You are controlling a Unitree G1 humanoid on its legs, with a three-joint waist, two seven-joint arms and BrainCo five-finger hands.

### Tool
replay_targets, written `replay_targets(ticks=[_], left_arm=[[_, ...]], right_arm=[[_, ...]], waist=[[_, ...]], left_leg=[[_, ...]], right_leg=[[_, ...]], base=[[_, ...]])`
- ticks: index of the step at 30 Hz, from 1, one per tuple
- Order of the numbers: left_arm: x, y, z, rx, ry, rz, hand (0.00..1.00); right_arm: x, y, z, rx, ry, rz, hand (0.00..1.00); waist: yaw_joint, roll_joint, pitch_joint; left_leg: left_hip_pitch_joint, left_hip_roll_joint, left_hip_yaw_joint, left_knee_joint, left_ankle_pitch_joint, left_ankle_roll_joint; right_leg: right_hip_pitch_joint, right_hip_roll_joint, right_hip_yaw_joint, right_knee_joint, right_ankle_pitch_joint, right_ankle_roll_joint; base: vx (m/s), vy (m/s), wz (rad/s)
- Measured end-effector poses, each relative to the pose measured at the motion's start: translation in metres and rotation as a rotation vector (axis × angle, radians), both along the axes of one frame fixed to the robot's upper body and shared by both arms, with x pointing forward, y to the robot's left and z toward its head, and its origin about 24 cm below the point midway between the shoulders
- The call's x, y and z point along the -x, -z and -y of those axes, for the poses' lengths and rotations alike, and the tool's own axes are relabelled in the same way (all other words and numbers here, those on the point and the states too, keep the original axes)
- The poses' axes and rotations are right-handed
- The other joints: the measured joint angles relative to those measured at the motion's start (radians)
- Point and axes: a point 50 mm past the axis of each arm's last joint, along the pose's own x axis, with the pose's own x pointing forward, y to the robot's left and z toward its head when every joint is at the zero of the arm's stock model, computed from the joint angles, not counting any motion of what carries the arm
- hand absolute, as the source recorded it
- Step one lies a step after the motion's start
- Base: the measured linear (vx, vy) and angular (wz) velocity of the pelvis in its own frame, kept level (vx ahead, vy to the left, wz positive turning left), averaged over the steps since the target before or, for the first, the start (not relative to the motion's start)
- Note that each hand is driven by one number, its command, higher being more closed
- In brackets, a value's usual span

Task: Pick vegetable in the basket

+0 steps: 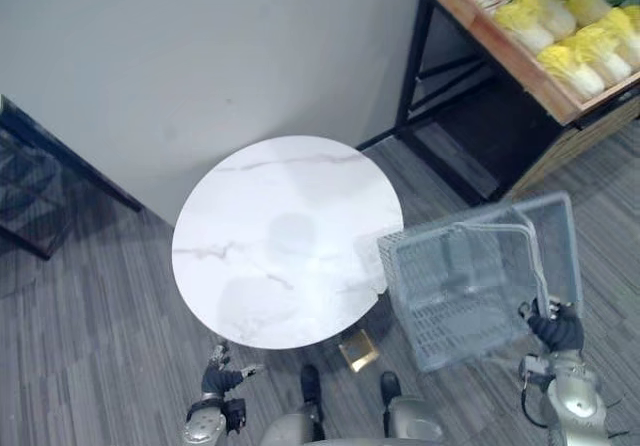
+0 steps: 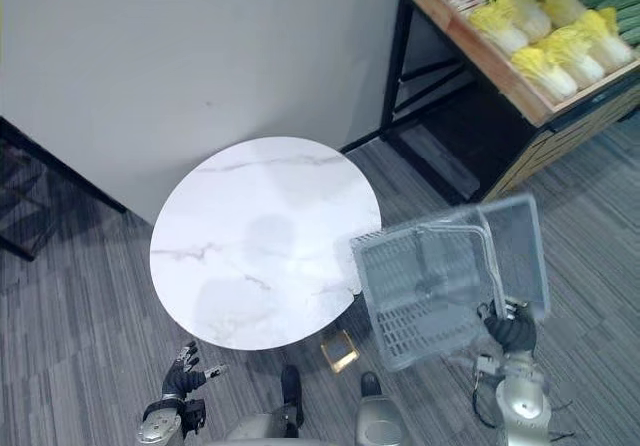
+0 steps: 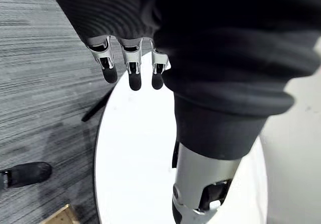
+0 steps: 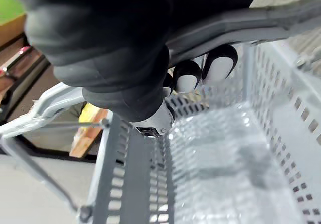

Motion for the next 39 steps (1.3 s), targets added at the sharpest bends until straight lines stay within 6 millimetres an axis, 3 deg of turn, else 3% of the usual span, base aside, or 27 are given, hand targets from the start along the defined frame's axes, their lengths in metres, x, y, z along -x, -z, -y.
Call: replay_targets(ticks=[3, 5, 6, 7, 8, 9, 10, 11, 12, 13, 14, 16, 18, 19, 22, 24, 26, 27, 28, 29, 30, 33, 37, 39], left_arm=[[0.001, -0.004, -0.003, -0.003, -0.024, 0.017, 0.00], [-0.008, -0.013, -0.004, -0.011, -0.021, 0.070, 0.00], [-0.013, -0.016, -0.004, -0.012, -0.019, 0.092, 0.00], [-0.014, -0.017, -0.003, -0.009, -0.019, 0.096, 0.00], [-0.015, -0.017, -0.001, -0.005, -0.021, 0.099, 0.00], [-0.015, -0.017, -0.001, -0.005, -0.023, 0.099, 0.00], [-0.019, -0.018, 0.002, 0.003, -0.025, 0.108, 0.00], [-0.020, -0.017, 0.006, 0.016, -0.029, 0.110, 0.00], [-0.020, -0.016, 0.012, 0.034, -0.046, 0.113, 0.00], [-0.022, -0.018, 0.012, 0.033, -0.050, 0.127, 0.00], [-0.023, -0.018, 0.014, 0.038, -0.051, 0.128, 0.00], [-0.021, -0.016, 0.020, 0.064, -0.055, 0.119, 0.00], [-0.018, -0.017, 0.021, 0.075, -0.070, 0.127, 0.00], [-0.019, -0.018, 0.021, 0.076, -0.071, 0.131, 0.00], [-0.017, -0.019, 0.020, 0.075, -0.075, 0.134, 0.00], [-0.014, -0.018, 0.019, 0.078, -0.084, 0.127, 0.00], [-0.008, -0.016, 0.020, 0.086, -0.098, 0.116, 0.00], [-0.005, -0.015, 0.020, 0.091, -0.104, 0.107, 0.00], [-0.005, -0.015, 0.022, 0.096, -0.105, 0.109, 0.00], [-0.006, -0.016, 0.021, 0.094, -0.104, 0.112, 0.00], [-0.008, -0.015, 0.024, 0.100, -0.101, 0.112, 0.00], [-0.009, -0.016, 0.024, 0.096, -0.092, 0.111, 0.00], [-0.017, -0.019, 0.025, 0.091, -0.083, 0.130, 0.00], [-0.026, -0.023, 0.025, 0.079, -0.090, 0.154, 0.00]], right_arm=[[0.000, 0.006, -0.010, -0.045, 0.011, 0.002, 1.00], [0.001, 0.010, -0.016, -0.084, 0.046, 0.002, 1.00], [0.006, 0.016, -0.020, -0.120, 0.079, -0.011, 1.00], [0.009, 0.019, -0.020, -0.132, 0.088, -0.018, 1.00], [0.014, 0.021, -0.021, -0.140, 0.099, -0.031, 1.00], [0.016, 0.022, -0.021, -0.147, 0.105, -0.032, 1.00], [0.017, 0.023, -0.019, -0.148, 0.126, -0.034, 1.00], [0.019, 0.024, -0.017, -0.147, 0.142, -0.040, 1.00], [0.021, 0.024, -0.012, -0.145, 0.167, -0.041, 1.00], [0.018, 0.023, -0.014, -0.158, 0.176, -0.025, 1.00], [0.018, 0.024, -0.014, -0.167, 0.182, -0.022, 1.00], [0.016, 0.022, -0.013, -0.175, 0.186, -0.013, 1.00], [0.013, 0.021, -0.013, -0.176, 0.190, -0.005, 1.00], [0.014, 0.021, -0.012, -0.175, 0.194, -0.004, 1.00], [0.009, 0.017, -0.016, -0.178, 0.186, 0.014, 1.00], [0.004, 0.010, -0.020, -0.180, 0.164, 0.048, 1.00], [0.000, 0.004, -0.022, -0.182, 0.151, 0.080, 1.00], [-0.002, 0.002, -0.021, -0.181, 0.150, 0.092, 1.00], [-0.001, 0.002, -0.020, -0.180, 0.161, 0.094, 1.00], [-0.001, 0.004, -0.020, -0.188, 0.169, 0.090, 1.00], [0.003, 0.006, -0.020, -0.189, 0.175, 0.079, 1.00], [0.008, 0.008, -0.019, -0.192, 0.186, 0.067, 1.00], [0.013, 0.014, -0.020, -0.202, 0.195, 0.030, 1.00], [0.009, 0.013, -0.022, -0.208, 0.189, 0.041, 1.00]], waist=[[0.015, -0.023, -0.002], [0.026, -0.050, 0.011], [0.026, -0.064, 0.013], [0.026, -0.066, 0.012], [0.028, -0.077, 0.007], [0.029, -0.086, 0.000], [0.024, -0.101, 0.001], [0.028, -0.091, -0.006], [0.064, -0.059, -0.022], [0.081, -0.060, -0.023], [0.080, -0.060, -0.017], [0.079, -0.034, -0.017], [0.073, -0.025, -0.013], [0.068, -0.032, -0.008], [0.080, -0.044, 0.001], [0.079, -0.042, 0.002], [0.078, -0.034, 0.000], [0.073, -0.032, -0.001], [0.061, -0.026, -0.005], [0.057, -0.036, -0.002], [0.060, -0.045, -0.003], [0.061, -0.047, -0.006], [0.053, -0.040, -0.006], [0.054, -0.041, -0.005]], left_leg=[[-0.013, 0.019, 0.090, 0.050, -0.029, 0.008], [-0.062, 0.048, 0.114, 0.162, -0.075, 0.018], [-0.084, 0.077, 0.109, 0.237, -0.109, 0.017], [-0.087, 0.087, 0.105, 0.260, -0.121, 0.011], [-0.099, 0.096, 0.094, 0.303, -0.142, -0.004], [-0.109, 0.096, 0.083, 0.325, -0.154, -0.012], [-0.136, 0.096, 0.052, 0.349, -0.156, -0.025], [-0.144, 0.108, 0.049, 0.339, -0.147, -0.034], [-0.162, 0.144, 0.055, 0.320, -0.121, -0.038], [-0.189, 0.159, 0.056, 0.330, -0.099, -0.059], [-0.203, 0.163, 0.046, 0.343, -0.088, -0.069], [-0.249, 0.188, 0.021, 0.334, -0.031, -0.064], [-0.251, 0.197, 0.018, 0.189, 0.147, -0.097], [-0.250, 0.195, 0.023, 0.187, 0.147, -0.094], [-0.228, 0.200, 0.047, 0.447, -0.097, -0.050], [-0.186, 0.195, 0.023, 0.561, -0.200, -0.034], [-0.114, 0.194, 0.010, 0.579, -0.280, -0.024], [-0.068, 0.189, 0.017, 0.519, -0.315, -0.014], [-0.028, 0.178, 0.030, 0.415, -0.354, -0.034], [-0.020, 0.171, 0.040, 0.391, -0.343, -0.058], [-0.017, 0.162, 0.045, 0.368, -0.343, -0.058], [-0.018, 0.156, 0.056, 0.373, -0.338, -0.053], [0.002, 0.143, 0.120, 0.406, -0.337, -0.055], [0.023, 0.153, 0.189, 0.429, -0.363, -0.054]], right_leg=[[-0.032, 0.002, 0.048, 0.015, 0.013, 0.007], [-0.064, -0.032, -0.047, 0.067, 0.003, 0.004], [-0.097, -0.067, -0.122, 0.238, -0.055, -0.034], [-0.102, -0.083, -0.132, 0.322, -0.088, -0.043], [-0.098, -0.128, -0.128, 0.467, -0.127, -0.033], [-0.093, -0.150, -0.110, 0.515, -0.137, -0.023], [-0.084, -0.134, -0.085, 0.516, -0.163, 0.026], [-0.078, -0.116, -0.076, 0.481, -0.167, 0.034], [-0.046, -0.073, -0.049, 0.369, -0.184, 0.058], [-0.043, -0.055, -0.027, 0.354, -0.248, 0.030], [-0.057, -0.052, -0.035, 0.357, -0.259, 0.015], [-0.097, -0.023, -0.087, 0.382, -0.252, 0.001], [-0.131, -0.007, -0.146, 0.384, -0.233, -0.055], [-0.140, -0.014, -0.166, 0.376, -0.223, -0.072], [-0.124, -0.015, -0.200, 0.327, -0.165, -0.105], [-0.120, -0.007, -0.187, 0.295, -0.132, -0.102], [-0.124, 0.018, -0.168, 0.265, -0.116, -0.096], [-0.128, 0.025, -0.173, 0.258, -0.113, -0.085], [-0.144, 0.031, -0.183, 0.258, -0.108, -0.076], [-0.145, 0.025, -0.179, 0.256, -0.105, -0.071], [-0.134, 0.023, -0.177, 0.209, -0.085, -0.054], [-0.123, 0.018, -0.167, 0.162, -0.021, -0.047], [-0.132, 0.027, -0.097, 0.166, 0.008, -0.037], [-0.151, 0.057, -0.025, 0.167, 0.029, -0.030]], base=[[0.00, -0.004, -0.76], [-0.04, -0.046, -0.36], [-0.01, -0.074, 0.07], [0.02, -0.094, 0.18], [-0.03, -0.140, 0.18], [-0.08, -0.238, 0.40], [-0.12, -0.242, 0.37], [-0.08, -0.229, 0.16], [-0.13, -0.303, -0.18], [-0.12, -0.320, -0.14], [-0.18, -0.325, 0.20], [-0.16, -0.194, 0.48], [-0.23, -0.207, 0.64], [-0.24, -0.168, 0.57], [-0.18, -0.150, 0.34], [-0.18, -0.037, -0.09], [-0.19, 0.034, -0.27], [-0.23, 0.087, -0.09], [-0.21, 0.088, 0.09], [-0.22, 0.105, -0.02], [-0.14, 0.100, -0.19], [-0.02, 0.116, -0.34], [0.03, 0.097, -0.53], [0.02, 0.064, -1.04]])
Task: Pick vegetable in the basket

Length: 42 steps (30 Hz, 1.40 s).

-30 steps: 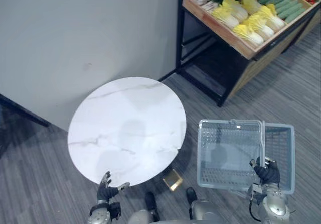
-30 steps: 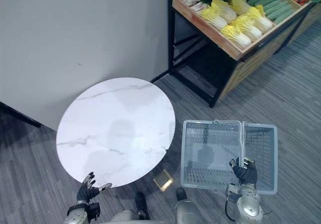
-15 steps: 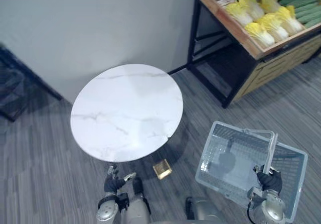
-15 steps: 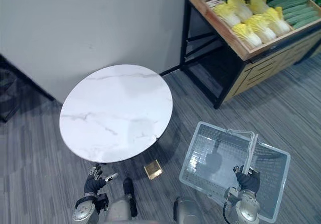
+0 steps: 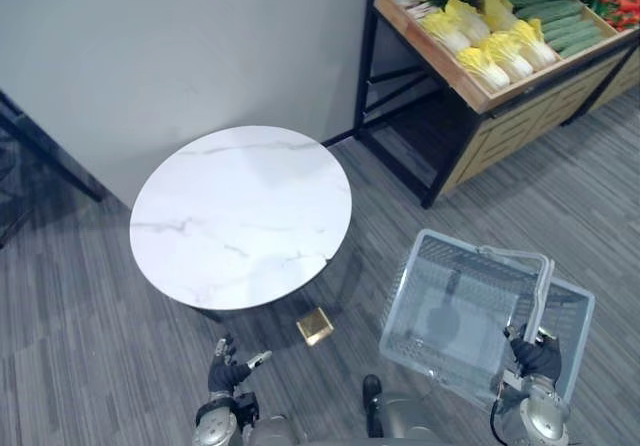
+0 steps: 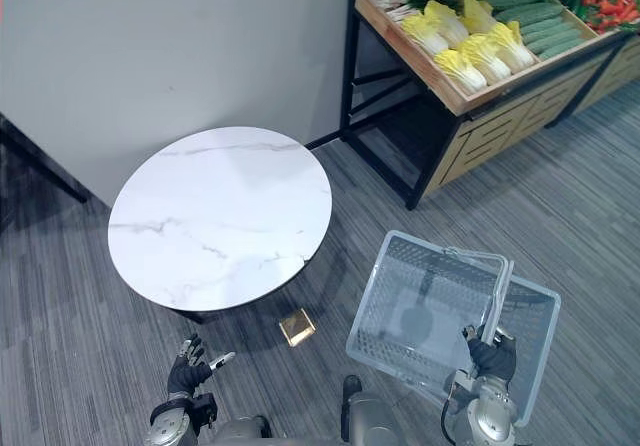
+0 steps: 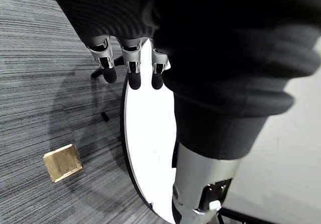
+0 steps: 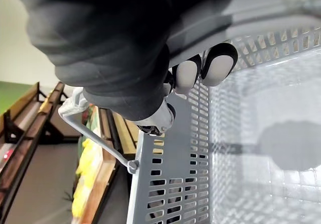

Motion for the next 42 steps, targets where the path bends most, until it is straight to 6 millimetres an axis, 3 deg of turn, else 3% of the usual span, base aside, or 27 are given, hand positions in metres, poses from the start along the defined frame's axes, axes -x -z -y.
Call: replay_targets(ticks=[2, 3, 4, 6, 7, 9, 12, 13, 14, 15, 17, 19, 22, 24, 25, 26, 28, 29, 30, 31, 32, 34, 36, 39, 40, 41, 42], left_arm=[[-0.004, -0.002, -0.002, -0.013, -0.003, 0.009, 0.00], [-0.007, -0.004, -0.003, -0.021, -0.004, 0.018, 0.00], [-0.013, -0.007, -0.004, -0.030, 0.003, 0.034, 0.00], [-0.015, -0.008, -0.007, -0.043, 0.008, 0.039, 0.00], [-0.015, -0.007, -0.012, -0.059, 0.014, 0.028, 0.00], [-0.015, -0.003, -0.015, -0.066, 0.021, 0.006, 0.00], [-0.016, 0.004, -0.011, -0.051, 0.032, -0.027, 0.00], [-0.016, 0.005, -0.008, -0.041, 0.036, -0.034, 0.00], [-0.014, 0.007, -0.003, -0.029, 0.049, -0.040, 0.00], [-0.010, 0.009, 0.000, -0.015, 0.052, -0.046, 0.00], [-0.009, 0.010, 0.005, 0.015, 0.043, -0.039, 0.00], [-0.008, 0.010, 0.005, 0.017, 0.040, -0.041, 0.00], [-0.005, 0.011, 0.005, 0.019, 0.034, -0.044, 0.00], [-0.004, 0.009, 0.005, 0.018, 0.031, -0.039, 0.00], [-0.002, 0.010, 0.004, 0.017, 0.026, -0.044, 0.00], [-0.001, 0.010, 0.002, 0.013, 0.025, -0.046, 0.00], [-0.003, 0.009, 0.000, 0.007, 0.023, -0.040, 0.00], [-0.005, 0.008, 0.001, 0.009, 0.025, -0.035, 0.00], [-0.005, 0.006, 0.003, 0.015, 0.023, -0.025, 0.00], [-0.005, 0.004, 0.002, 0.008, 0.029, -0.017, 0.00], [-0.006, 0.003, 0.000, 0.000, 0.034, -0.016, 0.00], [-0.012, -0.005, 0.002, -0.010, 0.054, 0.022, 0.00], [-0.018, -0.010, 0.003, -0.013, 0.060, 0.054, 0.00], [-0.032, -0.016, 0.006, 0.002, 0.059, 0.092, 0.00], [-0.034, -0.016, 0.005, -0.007, 0.052, 0.093, 0.00], [-0.031, -0.009, 0.007, 0.001, 0.052, 0.061, 0.00], [-0.030, -0.007, 0.009, 0.010, 0.047, 0.050, 0.00]], right_arm=[[-0.005, -0.002, -0.002, -0.003, -0.011, 0.016, 1.00], [-0.013, -0.005, -0.005, -0.006, -0.021, 0.039, 1.00], [-0.015, -0.006, -0.007, -0.010, -0.023, 0.045, 1.00], [-0.020, -0.003, -0.010, -0.022, -0.029, 0.046, 1.00], [-0.027, 0.002, -0.011, -0.035, -0.037, 0.032, 1.00], [-0.036, 0.007, -0.016, -0.043, -0.073, 0.015, 1.00], [-0.045, 0.013, -0.020, -0.040, -0.106, -0.019, 1.00], [-0.044, 0.016, -0.021, -0.038, -0.116, -0.040, 1.00], [-0.042, 0.019, -0.020, -0.032, -0.123, -0.063, 1.00], [-0.043, 0.020, -0.022, -0.021, -0.141, -0.078, 1.00], [-0.045, 0.018, -0.020, 0.007, -0.161, -0.088, 1.00], [-0.045, 0.017, -0.019, 0.023, -0.167, -0.091, 1.00], [-0.045, 0.016, -0.014, 0.042, -0.170, -0.093, 1.00], [-0.045, 0.014, -0.009, 0.068, -0.168, -0.097, 1.00], [-0.043, 0.016, -0.006, 0.079, -0.161, -0.119, 1.00], [-0.042, 0.018, -0.006, 0.076, -0.157, -0.130, 1.00], [-0.038, 0.022, -0.009, 0.059, -0.152, -0.142, 1.00], [-0.038, 0.022, -0.008, 0.059, -0.145, -0.144, 1.00], [-0.038, 0.025, -0.008, 0.059, -0.153, -0.160, 1.00], [-0.035, 0.031, -0.012, 0.051, -0.160, -0.185, 1.00], [-0.034, 0.034, -0.015, 0.047, -0.167, -0.198, 1.00], [-0.036, 0.037, -0.023, 0.038, -0.213, -0.213, 1.00], [-0.043, 0.032, -0.027, 0.044, -0.239, -0.186, 1.00], [-0.054, 0.021, -0.027, 0.063, -0.262, -0.132, 1.00], [-0.054, 0.021, -0.026, 0.065, -0.260, -0.129, 1.00], [-0.051, 0.022, -0.024, 0.074, -0.258, -0.139, 1.00], [-0.052, 0.022, -0.023, 0.078, -0.260, -0.142, 1.00]], waist=[[0.004, 0.000, 0.001], [0.000, -0.002, 0.004], [-0.002, -0.005, 0.008], [-0.001, -0.014, 0.009], [-0.004, -0.023, 0.004], [-0.006, -0.027, 0.003], [-0.028, -0.006, 0.013], [-0.032, 0.005, 0.021], [-0.027, 0.019, 0.029], [-0.024, 0.023, 0.036], [-0.009, 0.023, 0.038], [0.009, 0.007, 0.051], [0.025, 0.012, 0.062], [0.027, 0.035, 0.061], [0.031, 0.057, 0.054], [0.033, 0.046, 0.050], [0.028, -0.020, 0.029], [0.027, -0.028, 0.029], [0.024, -0.029, 0.032], [0.025, -0.035, 0.038], [0.023, -0.035, 0.038], [0.014, -0.022, 0.042], [0.009, -0.014, 0.043], [-0.007, 0.014, 0.052], [-0.008, 0.014, 0.049], [-0.013, 0.012, 0.050], [-0.010, 0.025, 0.047]], left_leg=[[0.036, 0.016, 0.075, 0.007, -0.023, 0.000], [0.067, 0.032, 0.144, 0.000, -0.035, 0.003], [0.100, 0.028, 0.200, -0.017, -0.035, 0.003], [0.140, 0.029, 0.279, -0.036, -0.035, 0.002], [0.177, 0.028, 0.352, -0.058, -0.034, 0.002], [0.192, 0.032, 0.374, -0.053, -0.034, 0.002], [0.183, 0.069, 0.354, 0.058, -0.022, 0.005], [0.161, 0.114, 0.323, 0.196, 0.007, 0.046], [0.129, 0.158, 0.244, 0.373, 0.096, 0.130], [0.093, 0.158, 0.143, 0.484, 0.129, 0.126], [-0.039, 0.071, -0.044, 0.612, 0.031, 0.052], [-0.154, 0.003, -0.132, 0.590, -0.024, 0.069], [-0.286, -0.065, -0.176, 0.361, -0.029, 0.048], [-0.308, -0.102, -0.197, 0.067, 0.038, -0.006], [-0.298, -0.104, -0.208, 0.031, 0.151, 0.053], [-0.293, -0.120, -0.204, 0.038, 0.162, 0.069], [-0.289, -0.218, -0.198, 0.062, 0.092, 0.140], [-0.280, -0.236, -0.196, 0.065, 0.074, 0.152], [-0.251, -0.255, -0.197, 0.087, 0.037, 0.170], [-0.189, -0.272, -0.197, 0.094, 0.003, 0.185], [-0.150, -0.277, -0.200, 0.093, -0.014, 0.190], [-0.005, -0.287, -0.232, 0.034, -0.029, 0.196], [0.071, -0.283, -0.259, -0.029, -0.029, 0.196], [0.139, -0.237, -0.314, -0.072, -0.050, 0.174], [0.159, -0.223, -0.334, -0.072, -0.069, 0.141], [0.205, -0.198, -0.373, -0.050, -0.113, 0.087], [0.212, -0.185, -0.377, -0.042, -0.117, 0.082]], right_leg=[[-0.016, 0.020, -0.011, -0.011, 0.022, -0.006], [-0.018, -0.001, -0.089, -0.027, 0.002, -0.038], [-0.024, -0.061, -0.246, -0.007, -0.020, -0.072], [-0.022, -0.145, -0.440, 0.019, -0.024, -0.078], [-0.019, -0.204, -0.604, 0.045, -0.030, -0.088], [-0.038, -0.206, -0.644, 0.062, -0.026, -0.097], [-0.081, -0.134, -0.544, 0.078, -0.040, -0.118], [-0.066, -0.096, -0.485, 0.082, -0.044, -0.122], [-0.022, -0.052, -0.424, 0.065, -0.060, -0.133], [0.013, -0.035, -0.371, 0.046, -0.066, -0.140], [0.052, -0.021, -0.273, 0.029, -0.081, -0.143], [0.108, -0.029, -0.202, -0.003, -0.089, -0.132], [0.201, -0.059, -0.133, -0.049, -0.120, -0.087], [0.250, -0.068, -0.120, -0.061, -0.161, -0.048], [0.278, -0.063, -0.109, -0.060, -0.194, -0.025], [0.291, -0.078, -0.106, -0.065, -0.206, -0.013], [0.310, -0.175, -0.119, -0.024, -0.268, 0.048], [0.295, -0.194, -0.121, 0.029, -0.277, 0.062], [0.234, -0.216, -0.114, 0.222, -0.269, 0.089], [0.147, -0.240, -0.093, 0.492, -0.214, 0.166], [0.111, -0.250, -0.086, 0.613, -0.205, 0.159], [0.012, -0.248, -0.122, 0.773, -0.242, 0.077], [-0.063, -0.241, -0.179, 0.693, -0.273, 0.033], [-0.178, -0.165, -0.160, 0.439, -0.261, 0.040], [-0.189, -0.128, -0.125, 0.259, -0.186, 0.056], [-0.172, -0.110, -0.099, 0.229, -0.005, 0.000], [-0.173, -0.105, -0.112, 0.247, -0.016, -0.004]], base=[[-0.05, 0.023, -1.37], [-0.07, 0.050, -1.74], [-0.04, 0.051, -1.67], [0.02, -0.003, -1.48], [0.04, -0.086, -1.51], [0.13, -0.201, -1.73], [0.19, -0.185, -1.47], [0.36, -0.155, -1.51], [0.36, -0.108, -1.74], [0.30, -0.024, -1.53], [0.25, 0.094, -1.52], [0.35, 0.143, -1.22], [0.33, 0.200, -0.68], [0.42, 0.292, -0.31], [0.50, 0.291, -0.16], [0.53, 0.296, 0.02], [0.58, 0.283, 0.29], [0.69, 0.313, 0.24], [0.68, 0.269, 0.11], [0.56, 0.201, 0.16], [0.58, 0.122, 0.24], [0.60, 0.051, 0.21], [0.59, -0.027, 0.21], [0.62, -0.135, 0.50], [0.77, -0.256, 0.83], [0.65, -0.221, 0.67], [0.69, -0.247, 0.48]])
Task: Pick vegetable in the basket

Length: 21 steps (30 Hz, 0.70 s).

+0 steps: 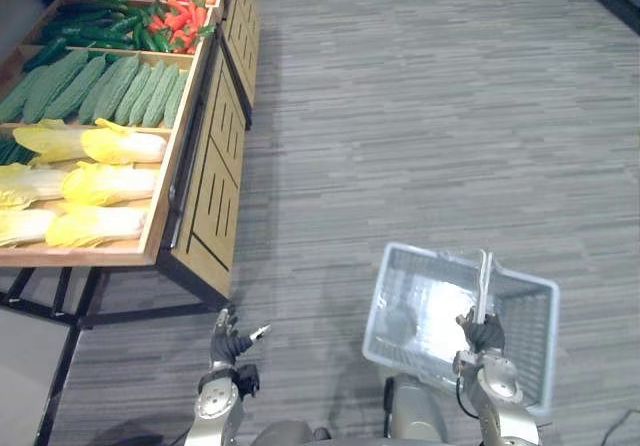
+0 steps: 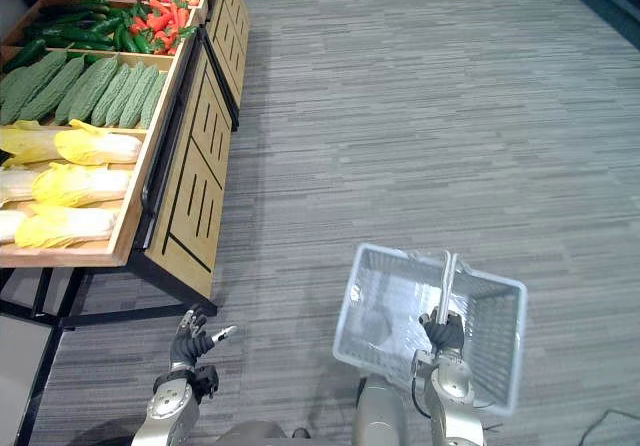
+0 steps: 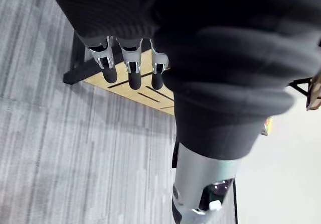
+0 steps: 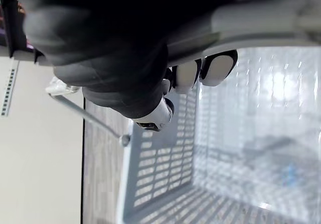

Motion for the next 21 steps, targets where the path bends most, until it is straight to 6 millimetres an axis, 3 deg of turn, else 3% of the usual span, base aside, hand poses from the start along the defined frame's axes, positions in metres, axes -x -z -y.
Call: replay_targets(ticks=[2, 3, 4, 5, 7, 10, 11, 12, 13, 14, 15, 16, 17, 18, 20, 21], left_arm=[[0.004, 0.005, 0.009, 0.037, -0.008, -0.019, 0.00], [0.004, 0.005, 0.012, 0.051, -0.012, -0.017, 0.00], [0.005, 0.004, 0.017, 0.071, -0.019, -0.012, 0.00], [0.009, 0.003, 0.017, 0.074, -0.022, -0.008, 0.00], [0.015, 0.003, 0.015, 0.074, -0.028, -0.011, 0.00], [0.022, 0.004, 0.011, 0.073, -0.042, -0.020, 0.00], [0.022, 0.005, 0.008, 0.071, -0.056, -0.022, 0.00], [0.021, 0.004, 0.006, 0.066, -0.060, -0.019, 0.00], [0.023, 0.005, 0.005, 0.063, -0.060, -0.024, 0.00], [0.024, 0.006, 0.004, 0.059, -0.058, -0.031, 0.00], [0.021, 0.008, 0.002, 0.050, -0.051, -0.041, 0.00], [0.021, 0.009, -0.001, 0.043, -0.057, -0.047, 0.00], [0.021, 0.009, 0.000, 0.047, -0.061, -0.050, 0.00], [0.023, 0.010, 0.000, 0.051, -0.063, -0.058, 0.00], [0.030, 0.017, 0.004, 0.058, -0.050, -0.099, 0.00], [0.033, 0.020, 0.004, 0.058, -0.048, -0.122, 0.00]], right_arm=[[-0.002, -0.006, -0.002, 0.001, -0.009, 0.027, 1.00], [0.000, -0.006, -0.003, 0.002, -0.013, 0.028, 1.00], [0.002, -0.006, -0.007, 0.001, -0.032, 0.025, 1.00], [0.004, -0.003, -0.014, -0.015, -0.043, 0.015, 1.00], [0.008, -0.002, -0.018, -0.033, -0.032, 0.018, 1.00], [-0.001, -0.013, -0.015, -0.031, -0.013, 0.073, 1.00], [-0.004, -0.015, -0.012, -0.027, 0.000, 0.083, 1.00], [-0.004, -0.015, -0.007, -0.016, 0.020, 0.082, 1.00], [-0.001, -0.014, -0.001, -0.002, 0.041, 0.075, 1.00], [0.002, -0.011, 0.006, 0.005, 0.064, 0.059, 1.00], [0.003, -0.004, 0.007, -0.005, 0.079, 0.028, 1.00], [0.007, 0.002, 0.012, 0.000, 0.096, -0.008, 1.00], [0.006, 0.002, 0.014, -0.002, 0.112, -0.009, 1.00], [0.008, 0.005, 0.016, -0.001, 0.115, -0.023, 1.00], [0.022, 0.021, 0.018, -0.003, 0.124, -0.111, 1.00], [0.032, 0.029, 0.019, -0.005, 0.125, -0.161, 1.00]], waist=[[-0.002, 0.017, -0.003], [0.000, 0.021, 0.000], [0.016, 0.023, 0.002], [0.025, 0.023, 0.004], [0.054, 0.020, 0.007], [0.071, 0.032, 0.007], [0.075, 0.031, 0.007], [0.087, 0.027, 0.010], [0.090, 0.029, 0.006], [0.082, 0.040, -0.004], [0.073, 0.000, -0.008], [0.065, -0.017, -0.019], [0.065, -0.018, -0.018], [0.064, -0.019, -0.018], [0.062, -0.019, -0.021], [0.056, -0.022, -0.023]], left_leg=[[-0.064, 0.040, -0.019, 0.220, 0.073, -0.037], [-0.109, 0.054, -0.015, 0.325, 0.131, -0.042], [-0.203, 0.099, 0.001, 0.547, 0.271, -0.059], [-0.259, 0.146, 0.040, 0.690, 0.270, -0.063], [-0.356, 0.209, 0.140, 0.837, 0.235, -0.036], [-0.509, 0.199, 0.216, 0.742, 0.162, -0.032], [-0.547, 0.172, 0.242, 0.604, 0.150, -0.033], [-0.557, 0.141, 0.288, 0.421, 0.162, -0.031], [-0.536, 0.123, 0.334, 0.228, 0.253, -0.017], [-0.509, 0.113, 0.401, 0.152, 0.290, 0.116], [-0.502, 0.079, 0.420, 0.149, 0.291, 0.113], [-0.509, 0.060, 0.463, 0.153, 0.269, 0.154], [-0.517, 0.055, 0.471, 0.190, 0.220, 0.187], [-0.516, 0.051, 0.465, 0.208, 0.196, 0.193], [-0.465, 0.016, 0.440, 0.221, 0.129, 0.182], [-0.420, -0.020, 0.395, 0.179, 0.117, 0.166]], right_leg=[[0.059, -0.002, -0.072, 0.056, -0.114, -0.046], [0.094, 0.003, -0.087, 0.041, -0.122, -0.058], [0.191, 0.014, -0.104, -0.027, -0.128, -0.068], [0.278, 0.029, -0.118, -0.099, -0.128, -0.069], [0.425, 0.045, -0.120, -0.223, -0.128, -0.069], [0.552, 0.040, -0.114, -0.347, -0.128, -0.069], [0.589, 0.027, -0.117, -0.374, -0.129, -0.067], [0.623, 0.006, -0.125, -0.375, -0.153, -0.029], [0.653, -0.002, -0.137, -0.369, -0.186, 0.008], [0.684, -0.001, -0.151, -0.370, -0.220, 0.027], [0.697, -0.036, -0.158, -0.371, -0.233, 0.034], [0.698, -0.052, -0.173, -0.377, -0.222, 0.040], [0.718, -0.054, -0.180, -0.387, -0.205, 0.058], [0.731, -0.055, -0.183, -0.383, -0.197, 0.068], [0.721, -0.073, -0.208, -0.220, -0.172, 0.103], [0.659, -0.100, -0.208, -0.017, -0.119, 0.120]], base=[[0.59, -0.222, 0.49], [0.62, -0.239, 0.66], [0.58, -0.204, 0.41], [0.58, -0.190, 0.30], [0.58, -0.140, 0.01], [0.52, -0.011, -0.09], [0.45, 0.094, -0.04], [0.56, 0.124, 0.04], [0.49, 0.114, 0.29], [0.51, 0.125, 0.53], [0.41, 0.102, 0.79], [0.50, 0.135, 0.80], [0.39, 0.105, 0.67], [0.57, 0.158, 0.67], [0.51, 0.160, 0.69], [0.34, 0.129, 0.76]])
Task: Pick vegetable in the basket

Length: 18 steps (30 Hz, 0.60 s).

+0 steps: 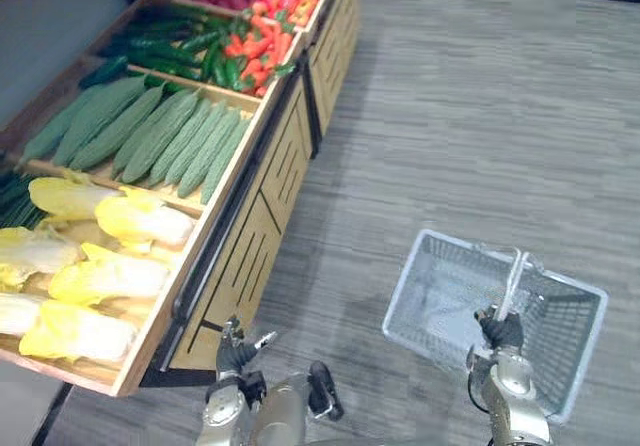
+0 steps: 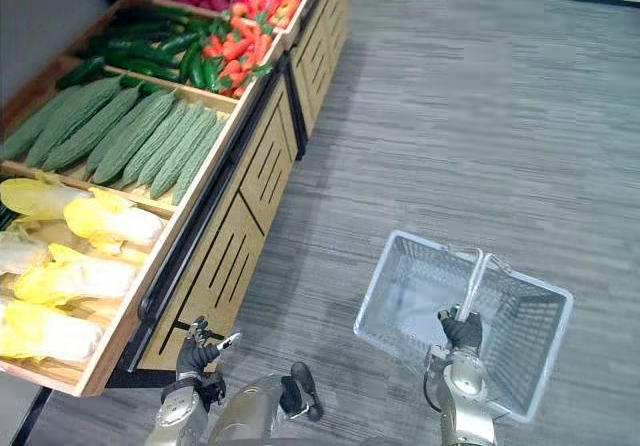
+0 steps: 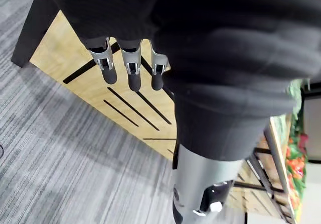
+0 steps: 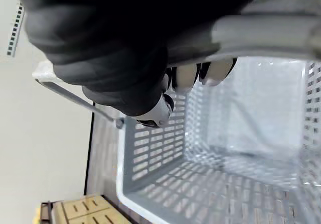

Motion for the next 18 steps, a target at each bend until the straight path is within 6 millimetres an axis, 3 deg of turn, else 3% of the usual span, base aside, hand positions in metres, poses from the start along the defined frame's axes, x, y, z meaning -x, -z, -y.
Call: replay_targets(ticks=[1, 2, 3, 4, 6, 7, 8, 9, 10, 11, 12, 13, 15, 18], left_arm=[[0.001, 0.002, 0.000, -0.001, 0.002, -0.010, 0.00], [0.004, 0.005, -0.001, -0.016, 0.020, -0.034, 0.00], [0.005, 0.006, 0.000, -0.019, 0.029, -0.043, 0.00], [0.006, 0.006, 0.001, -0.020, 0.030, -0.046, 0.00], [0.003, 0.005, 0.002, -0.016, 0.032, -0.037, 0.00], [0.002, 0.005, 0.003, -0.013, 0.032, -0.032, 0.00], [-0.006, 0.002, 0.006, -0.009, 0.038, -0.006, 0.00], [-0.009, 0.000, 0.008, -0.009, 0.048, 0.004, 0.00], [-0.014, -0.003, 0.008, -0.023, 0.072, 0.022, 0.00], [-0.015, -0.004, 0.010, -0.030, 0.088, 0.031, 0.00], [-0.013, -0.002, 0.019, -0.005, 0.090, 0.020, 0.00], [-0.011, -0.001, 0.023, 0.004, 0.091, 0.013, 0.00], [-0.012, -0.001, 0.025, 0.006, 0.097, 0.015, 0.00], [-0.011, -0.006, 0.022, 0.006, 0.076, 0.036, 0.00]], right_arm=[[0.005, 0.003, 0.001, -0.005, 0.010, -0.019, 1.00], [0.010, 0.006, 0.001, -0.010, 0.019, -0.038, 1.00], [0.013, 0.008, 0.000, -0.016, 0.017, -0.057, 1.00], [0.015, 0.009, -0.001, -0.017, 0.015, -0.061, 1.00], [0.017, 0.000, -0.004, -0.013, 0.027, -0.013, 1.00], [0.019, -0.003, -0.005, -0.009, 0.026, 0.002, 1.00], [0.022, -0.009, -0.007, -0.002, 0.021, 0.038, 1.00], [0.025, -0.011, -0.007, 0.005, 0.020, 0.049, 1.00], [0.030, -0.012, -0.008, 0.007, 0.017, 0.051, 1.00], [0.035, -0.010, -0.010, 0.003, 0.019, 0.041, 1.00], [0.036, -0.008, -0.005, 0.013, 0.017, 0.021, 1.00], [0.031, -0.014, -0.003, 0.026, 0.009, 0.052, 1.00], [0.029, -0.017, -0.003, 0.017, 0.013, 0.079, 1.00], [0.032, -0.014, -0.006, -0.014, 0.031, 0.074, 1.00]], waist=[[-0.007, -0.004, -0.001], [-0.029, -0.007, -0.002], [-0.035, -0.007, -0.002], [-0.032, -0.006, -0.002], [-0.037, 0.010, -0.009], [-0.038, 0.013, -0.012], [-0.056, 0.012, -0.014], [-0.060, 0.008, -0.015], [-0.058, -0.013, -0.020], [-0.053, -0.037, -0.022], [-0.037, -0.009, -0.036], [-0.020, -0.002, -0.037], [-0.022, 0.019, -0.038], [-0.019, 0.030, -0.035]], left_leg=[[0.027, -0.016, -0.027, -0.030, -0.002, -0.002], [0.078, -0.046, -0.079, -0.078, -0.003, 0.002], [0.136, -0.059, -0.113, -0.113, 0.003, -0.009], [0.170, -0.062, -0.132, -0.132, 0.004, -0.009], [0.257, -0.048, -0.240, -0.157, 0.005, -0.012], [0.267, -0.040, -0.271, -0.154, 0.005, -0.012], [0.270, -0.022, -0.337, -0.122, 0.000, -0.027], [0.267, -0.014, -0.362, -0.099, -0.012, -0.056], [0.262, -0.016, -0.385, -0.062, -0.044, -0.109], [0.259, -0.020, -0.411, -0.021, -0.085, -0.155], [0.254, 0.021, -0.446, -0.007, -0.102, -0.169], [0.235, 0.033, -0.484, -0.007, -0.097, -0.176], [0.201, 0.053, -0.518, -0.017, -0.071, -0.200], [0.172, 0.117, -0.442, -0.042, -0.027, -0.206]], right_leg=[[-0.051, -0.016, 0.012, 0.126, 0.067, 0.009], [-0.156, -0.026, 0.056, 0.338, 0.016, -0.001], [-0.249, -0.018, 0.108, 0.450, -0.063, -0.043], [-0.287, -0.009, 0.127, 0.465, -0.093, -0.056], [-0.423, 0.069, 0.208, 0.379, -0.176, -0.104], [-0.459, 0.098, 0.250, 0.344, -0.182, -0.110], [-0.511, 0.152, 0.360, 0.220, -0.166, -0.083], [-0.516, 0.163, 0.414, 0.146, -0.148, -0.060], [-0.506, 0.158, 0.484, 0.026, -0.091, -0.029], [-0.501, 0.137, 0.478, 0.024, 0.011, -0.031], [-0.499, 0.159, 0.441, 0.067, -0.020, -0.054], [-0.504, 0.155, 0.390, 0.076, -0.043, -0.068], [-0.493, 0.130, 0.290, 0.071, -0.069, -0.094], [-0.437, 0.099, 0.131, 0.026, -0.078, -0.126]], base=[[0.52, 0.057, 1.16], [0.45, -0.026, 1.16], [0.56, -0.099, 1.05], [0.38, -0.095, 0.85], [0.49, -0.214, 1.01], [0.48, -0.299, 1.66], [0.27, -0.231, 1.61], [0.32, -0.308, 1.97], [0.32, -0.346, 1.68], [0.32, -0.351, 1.72], [0.34, -0.412, 1.44], [0.24, -0.331, 1.20], [0.18, -0.307, 1.45], [0.08, -0.241, 1.51]])
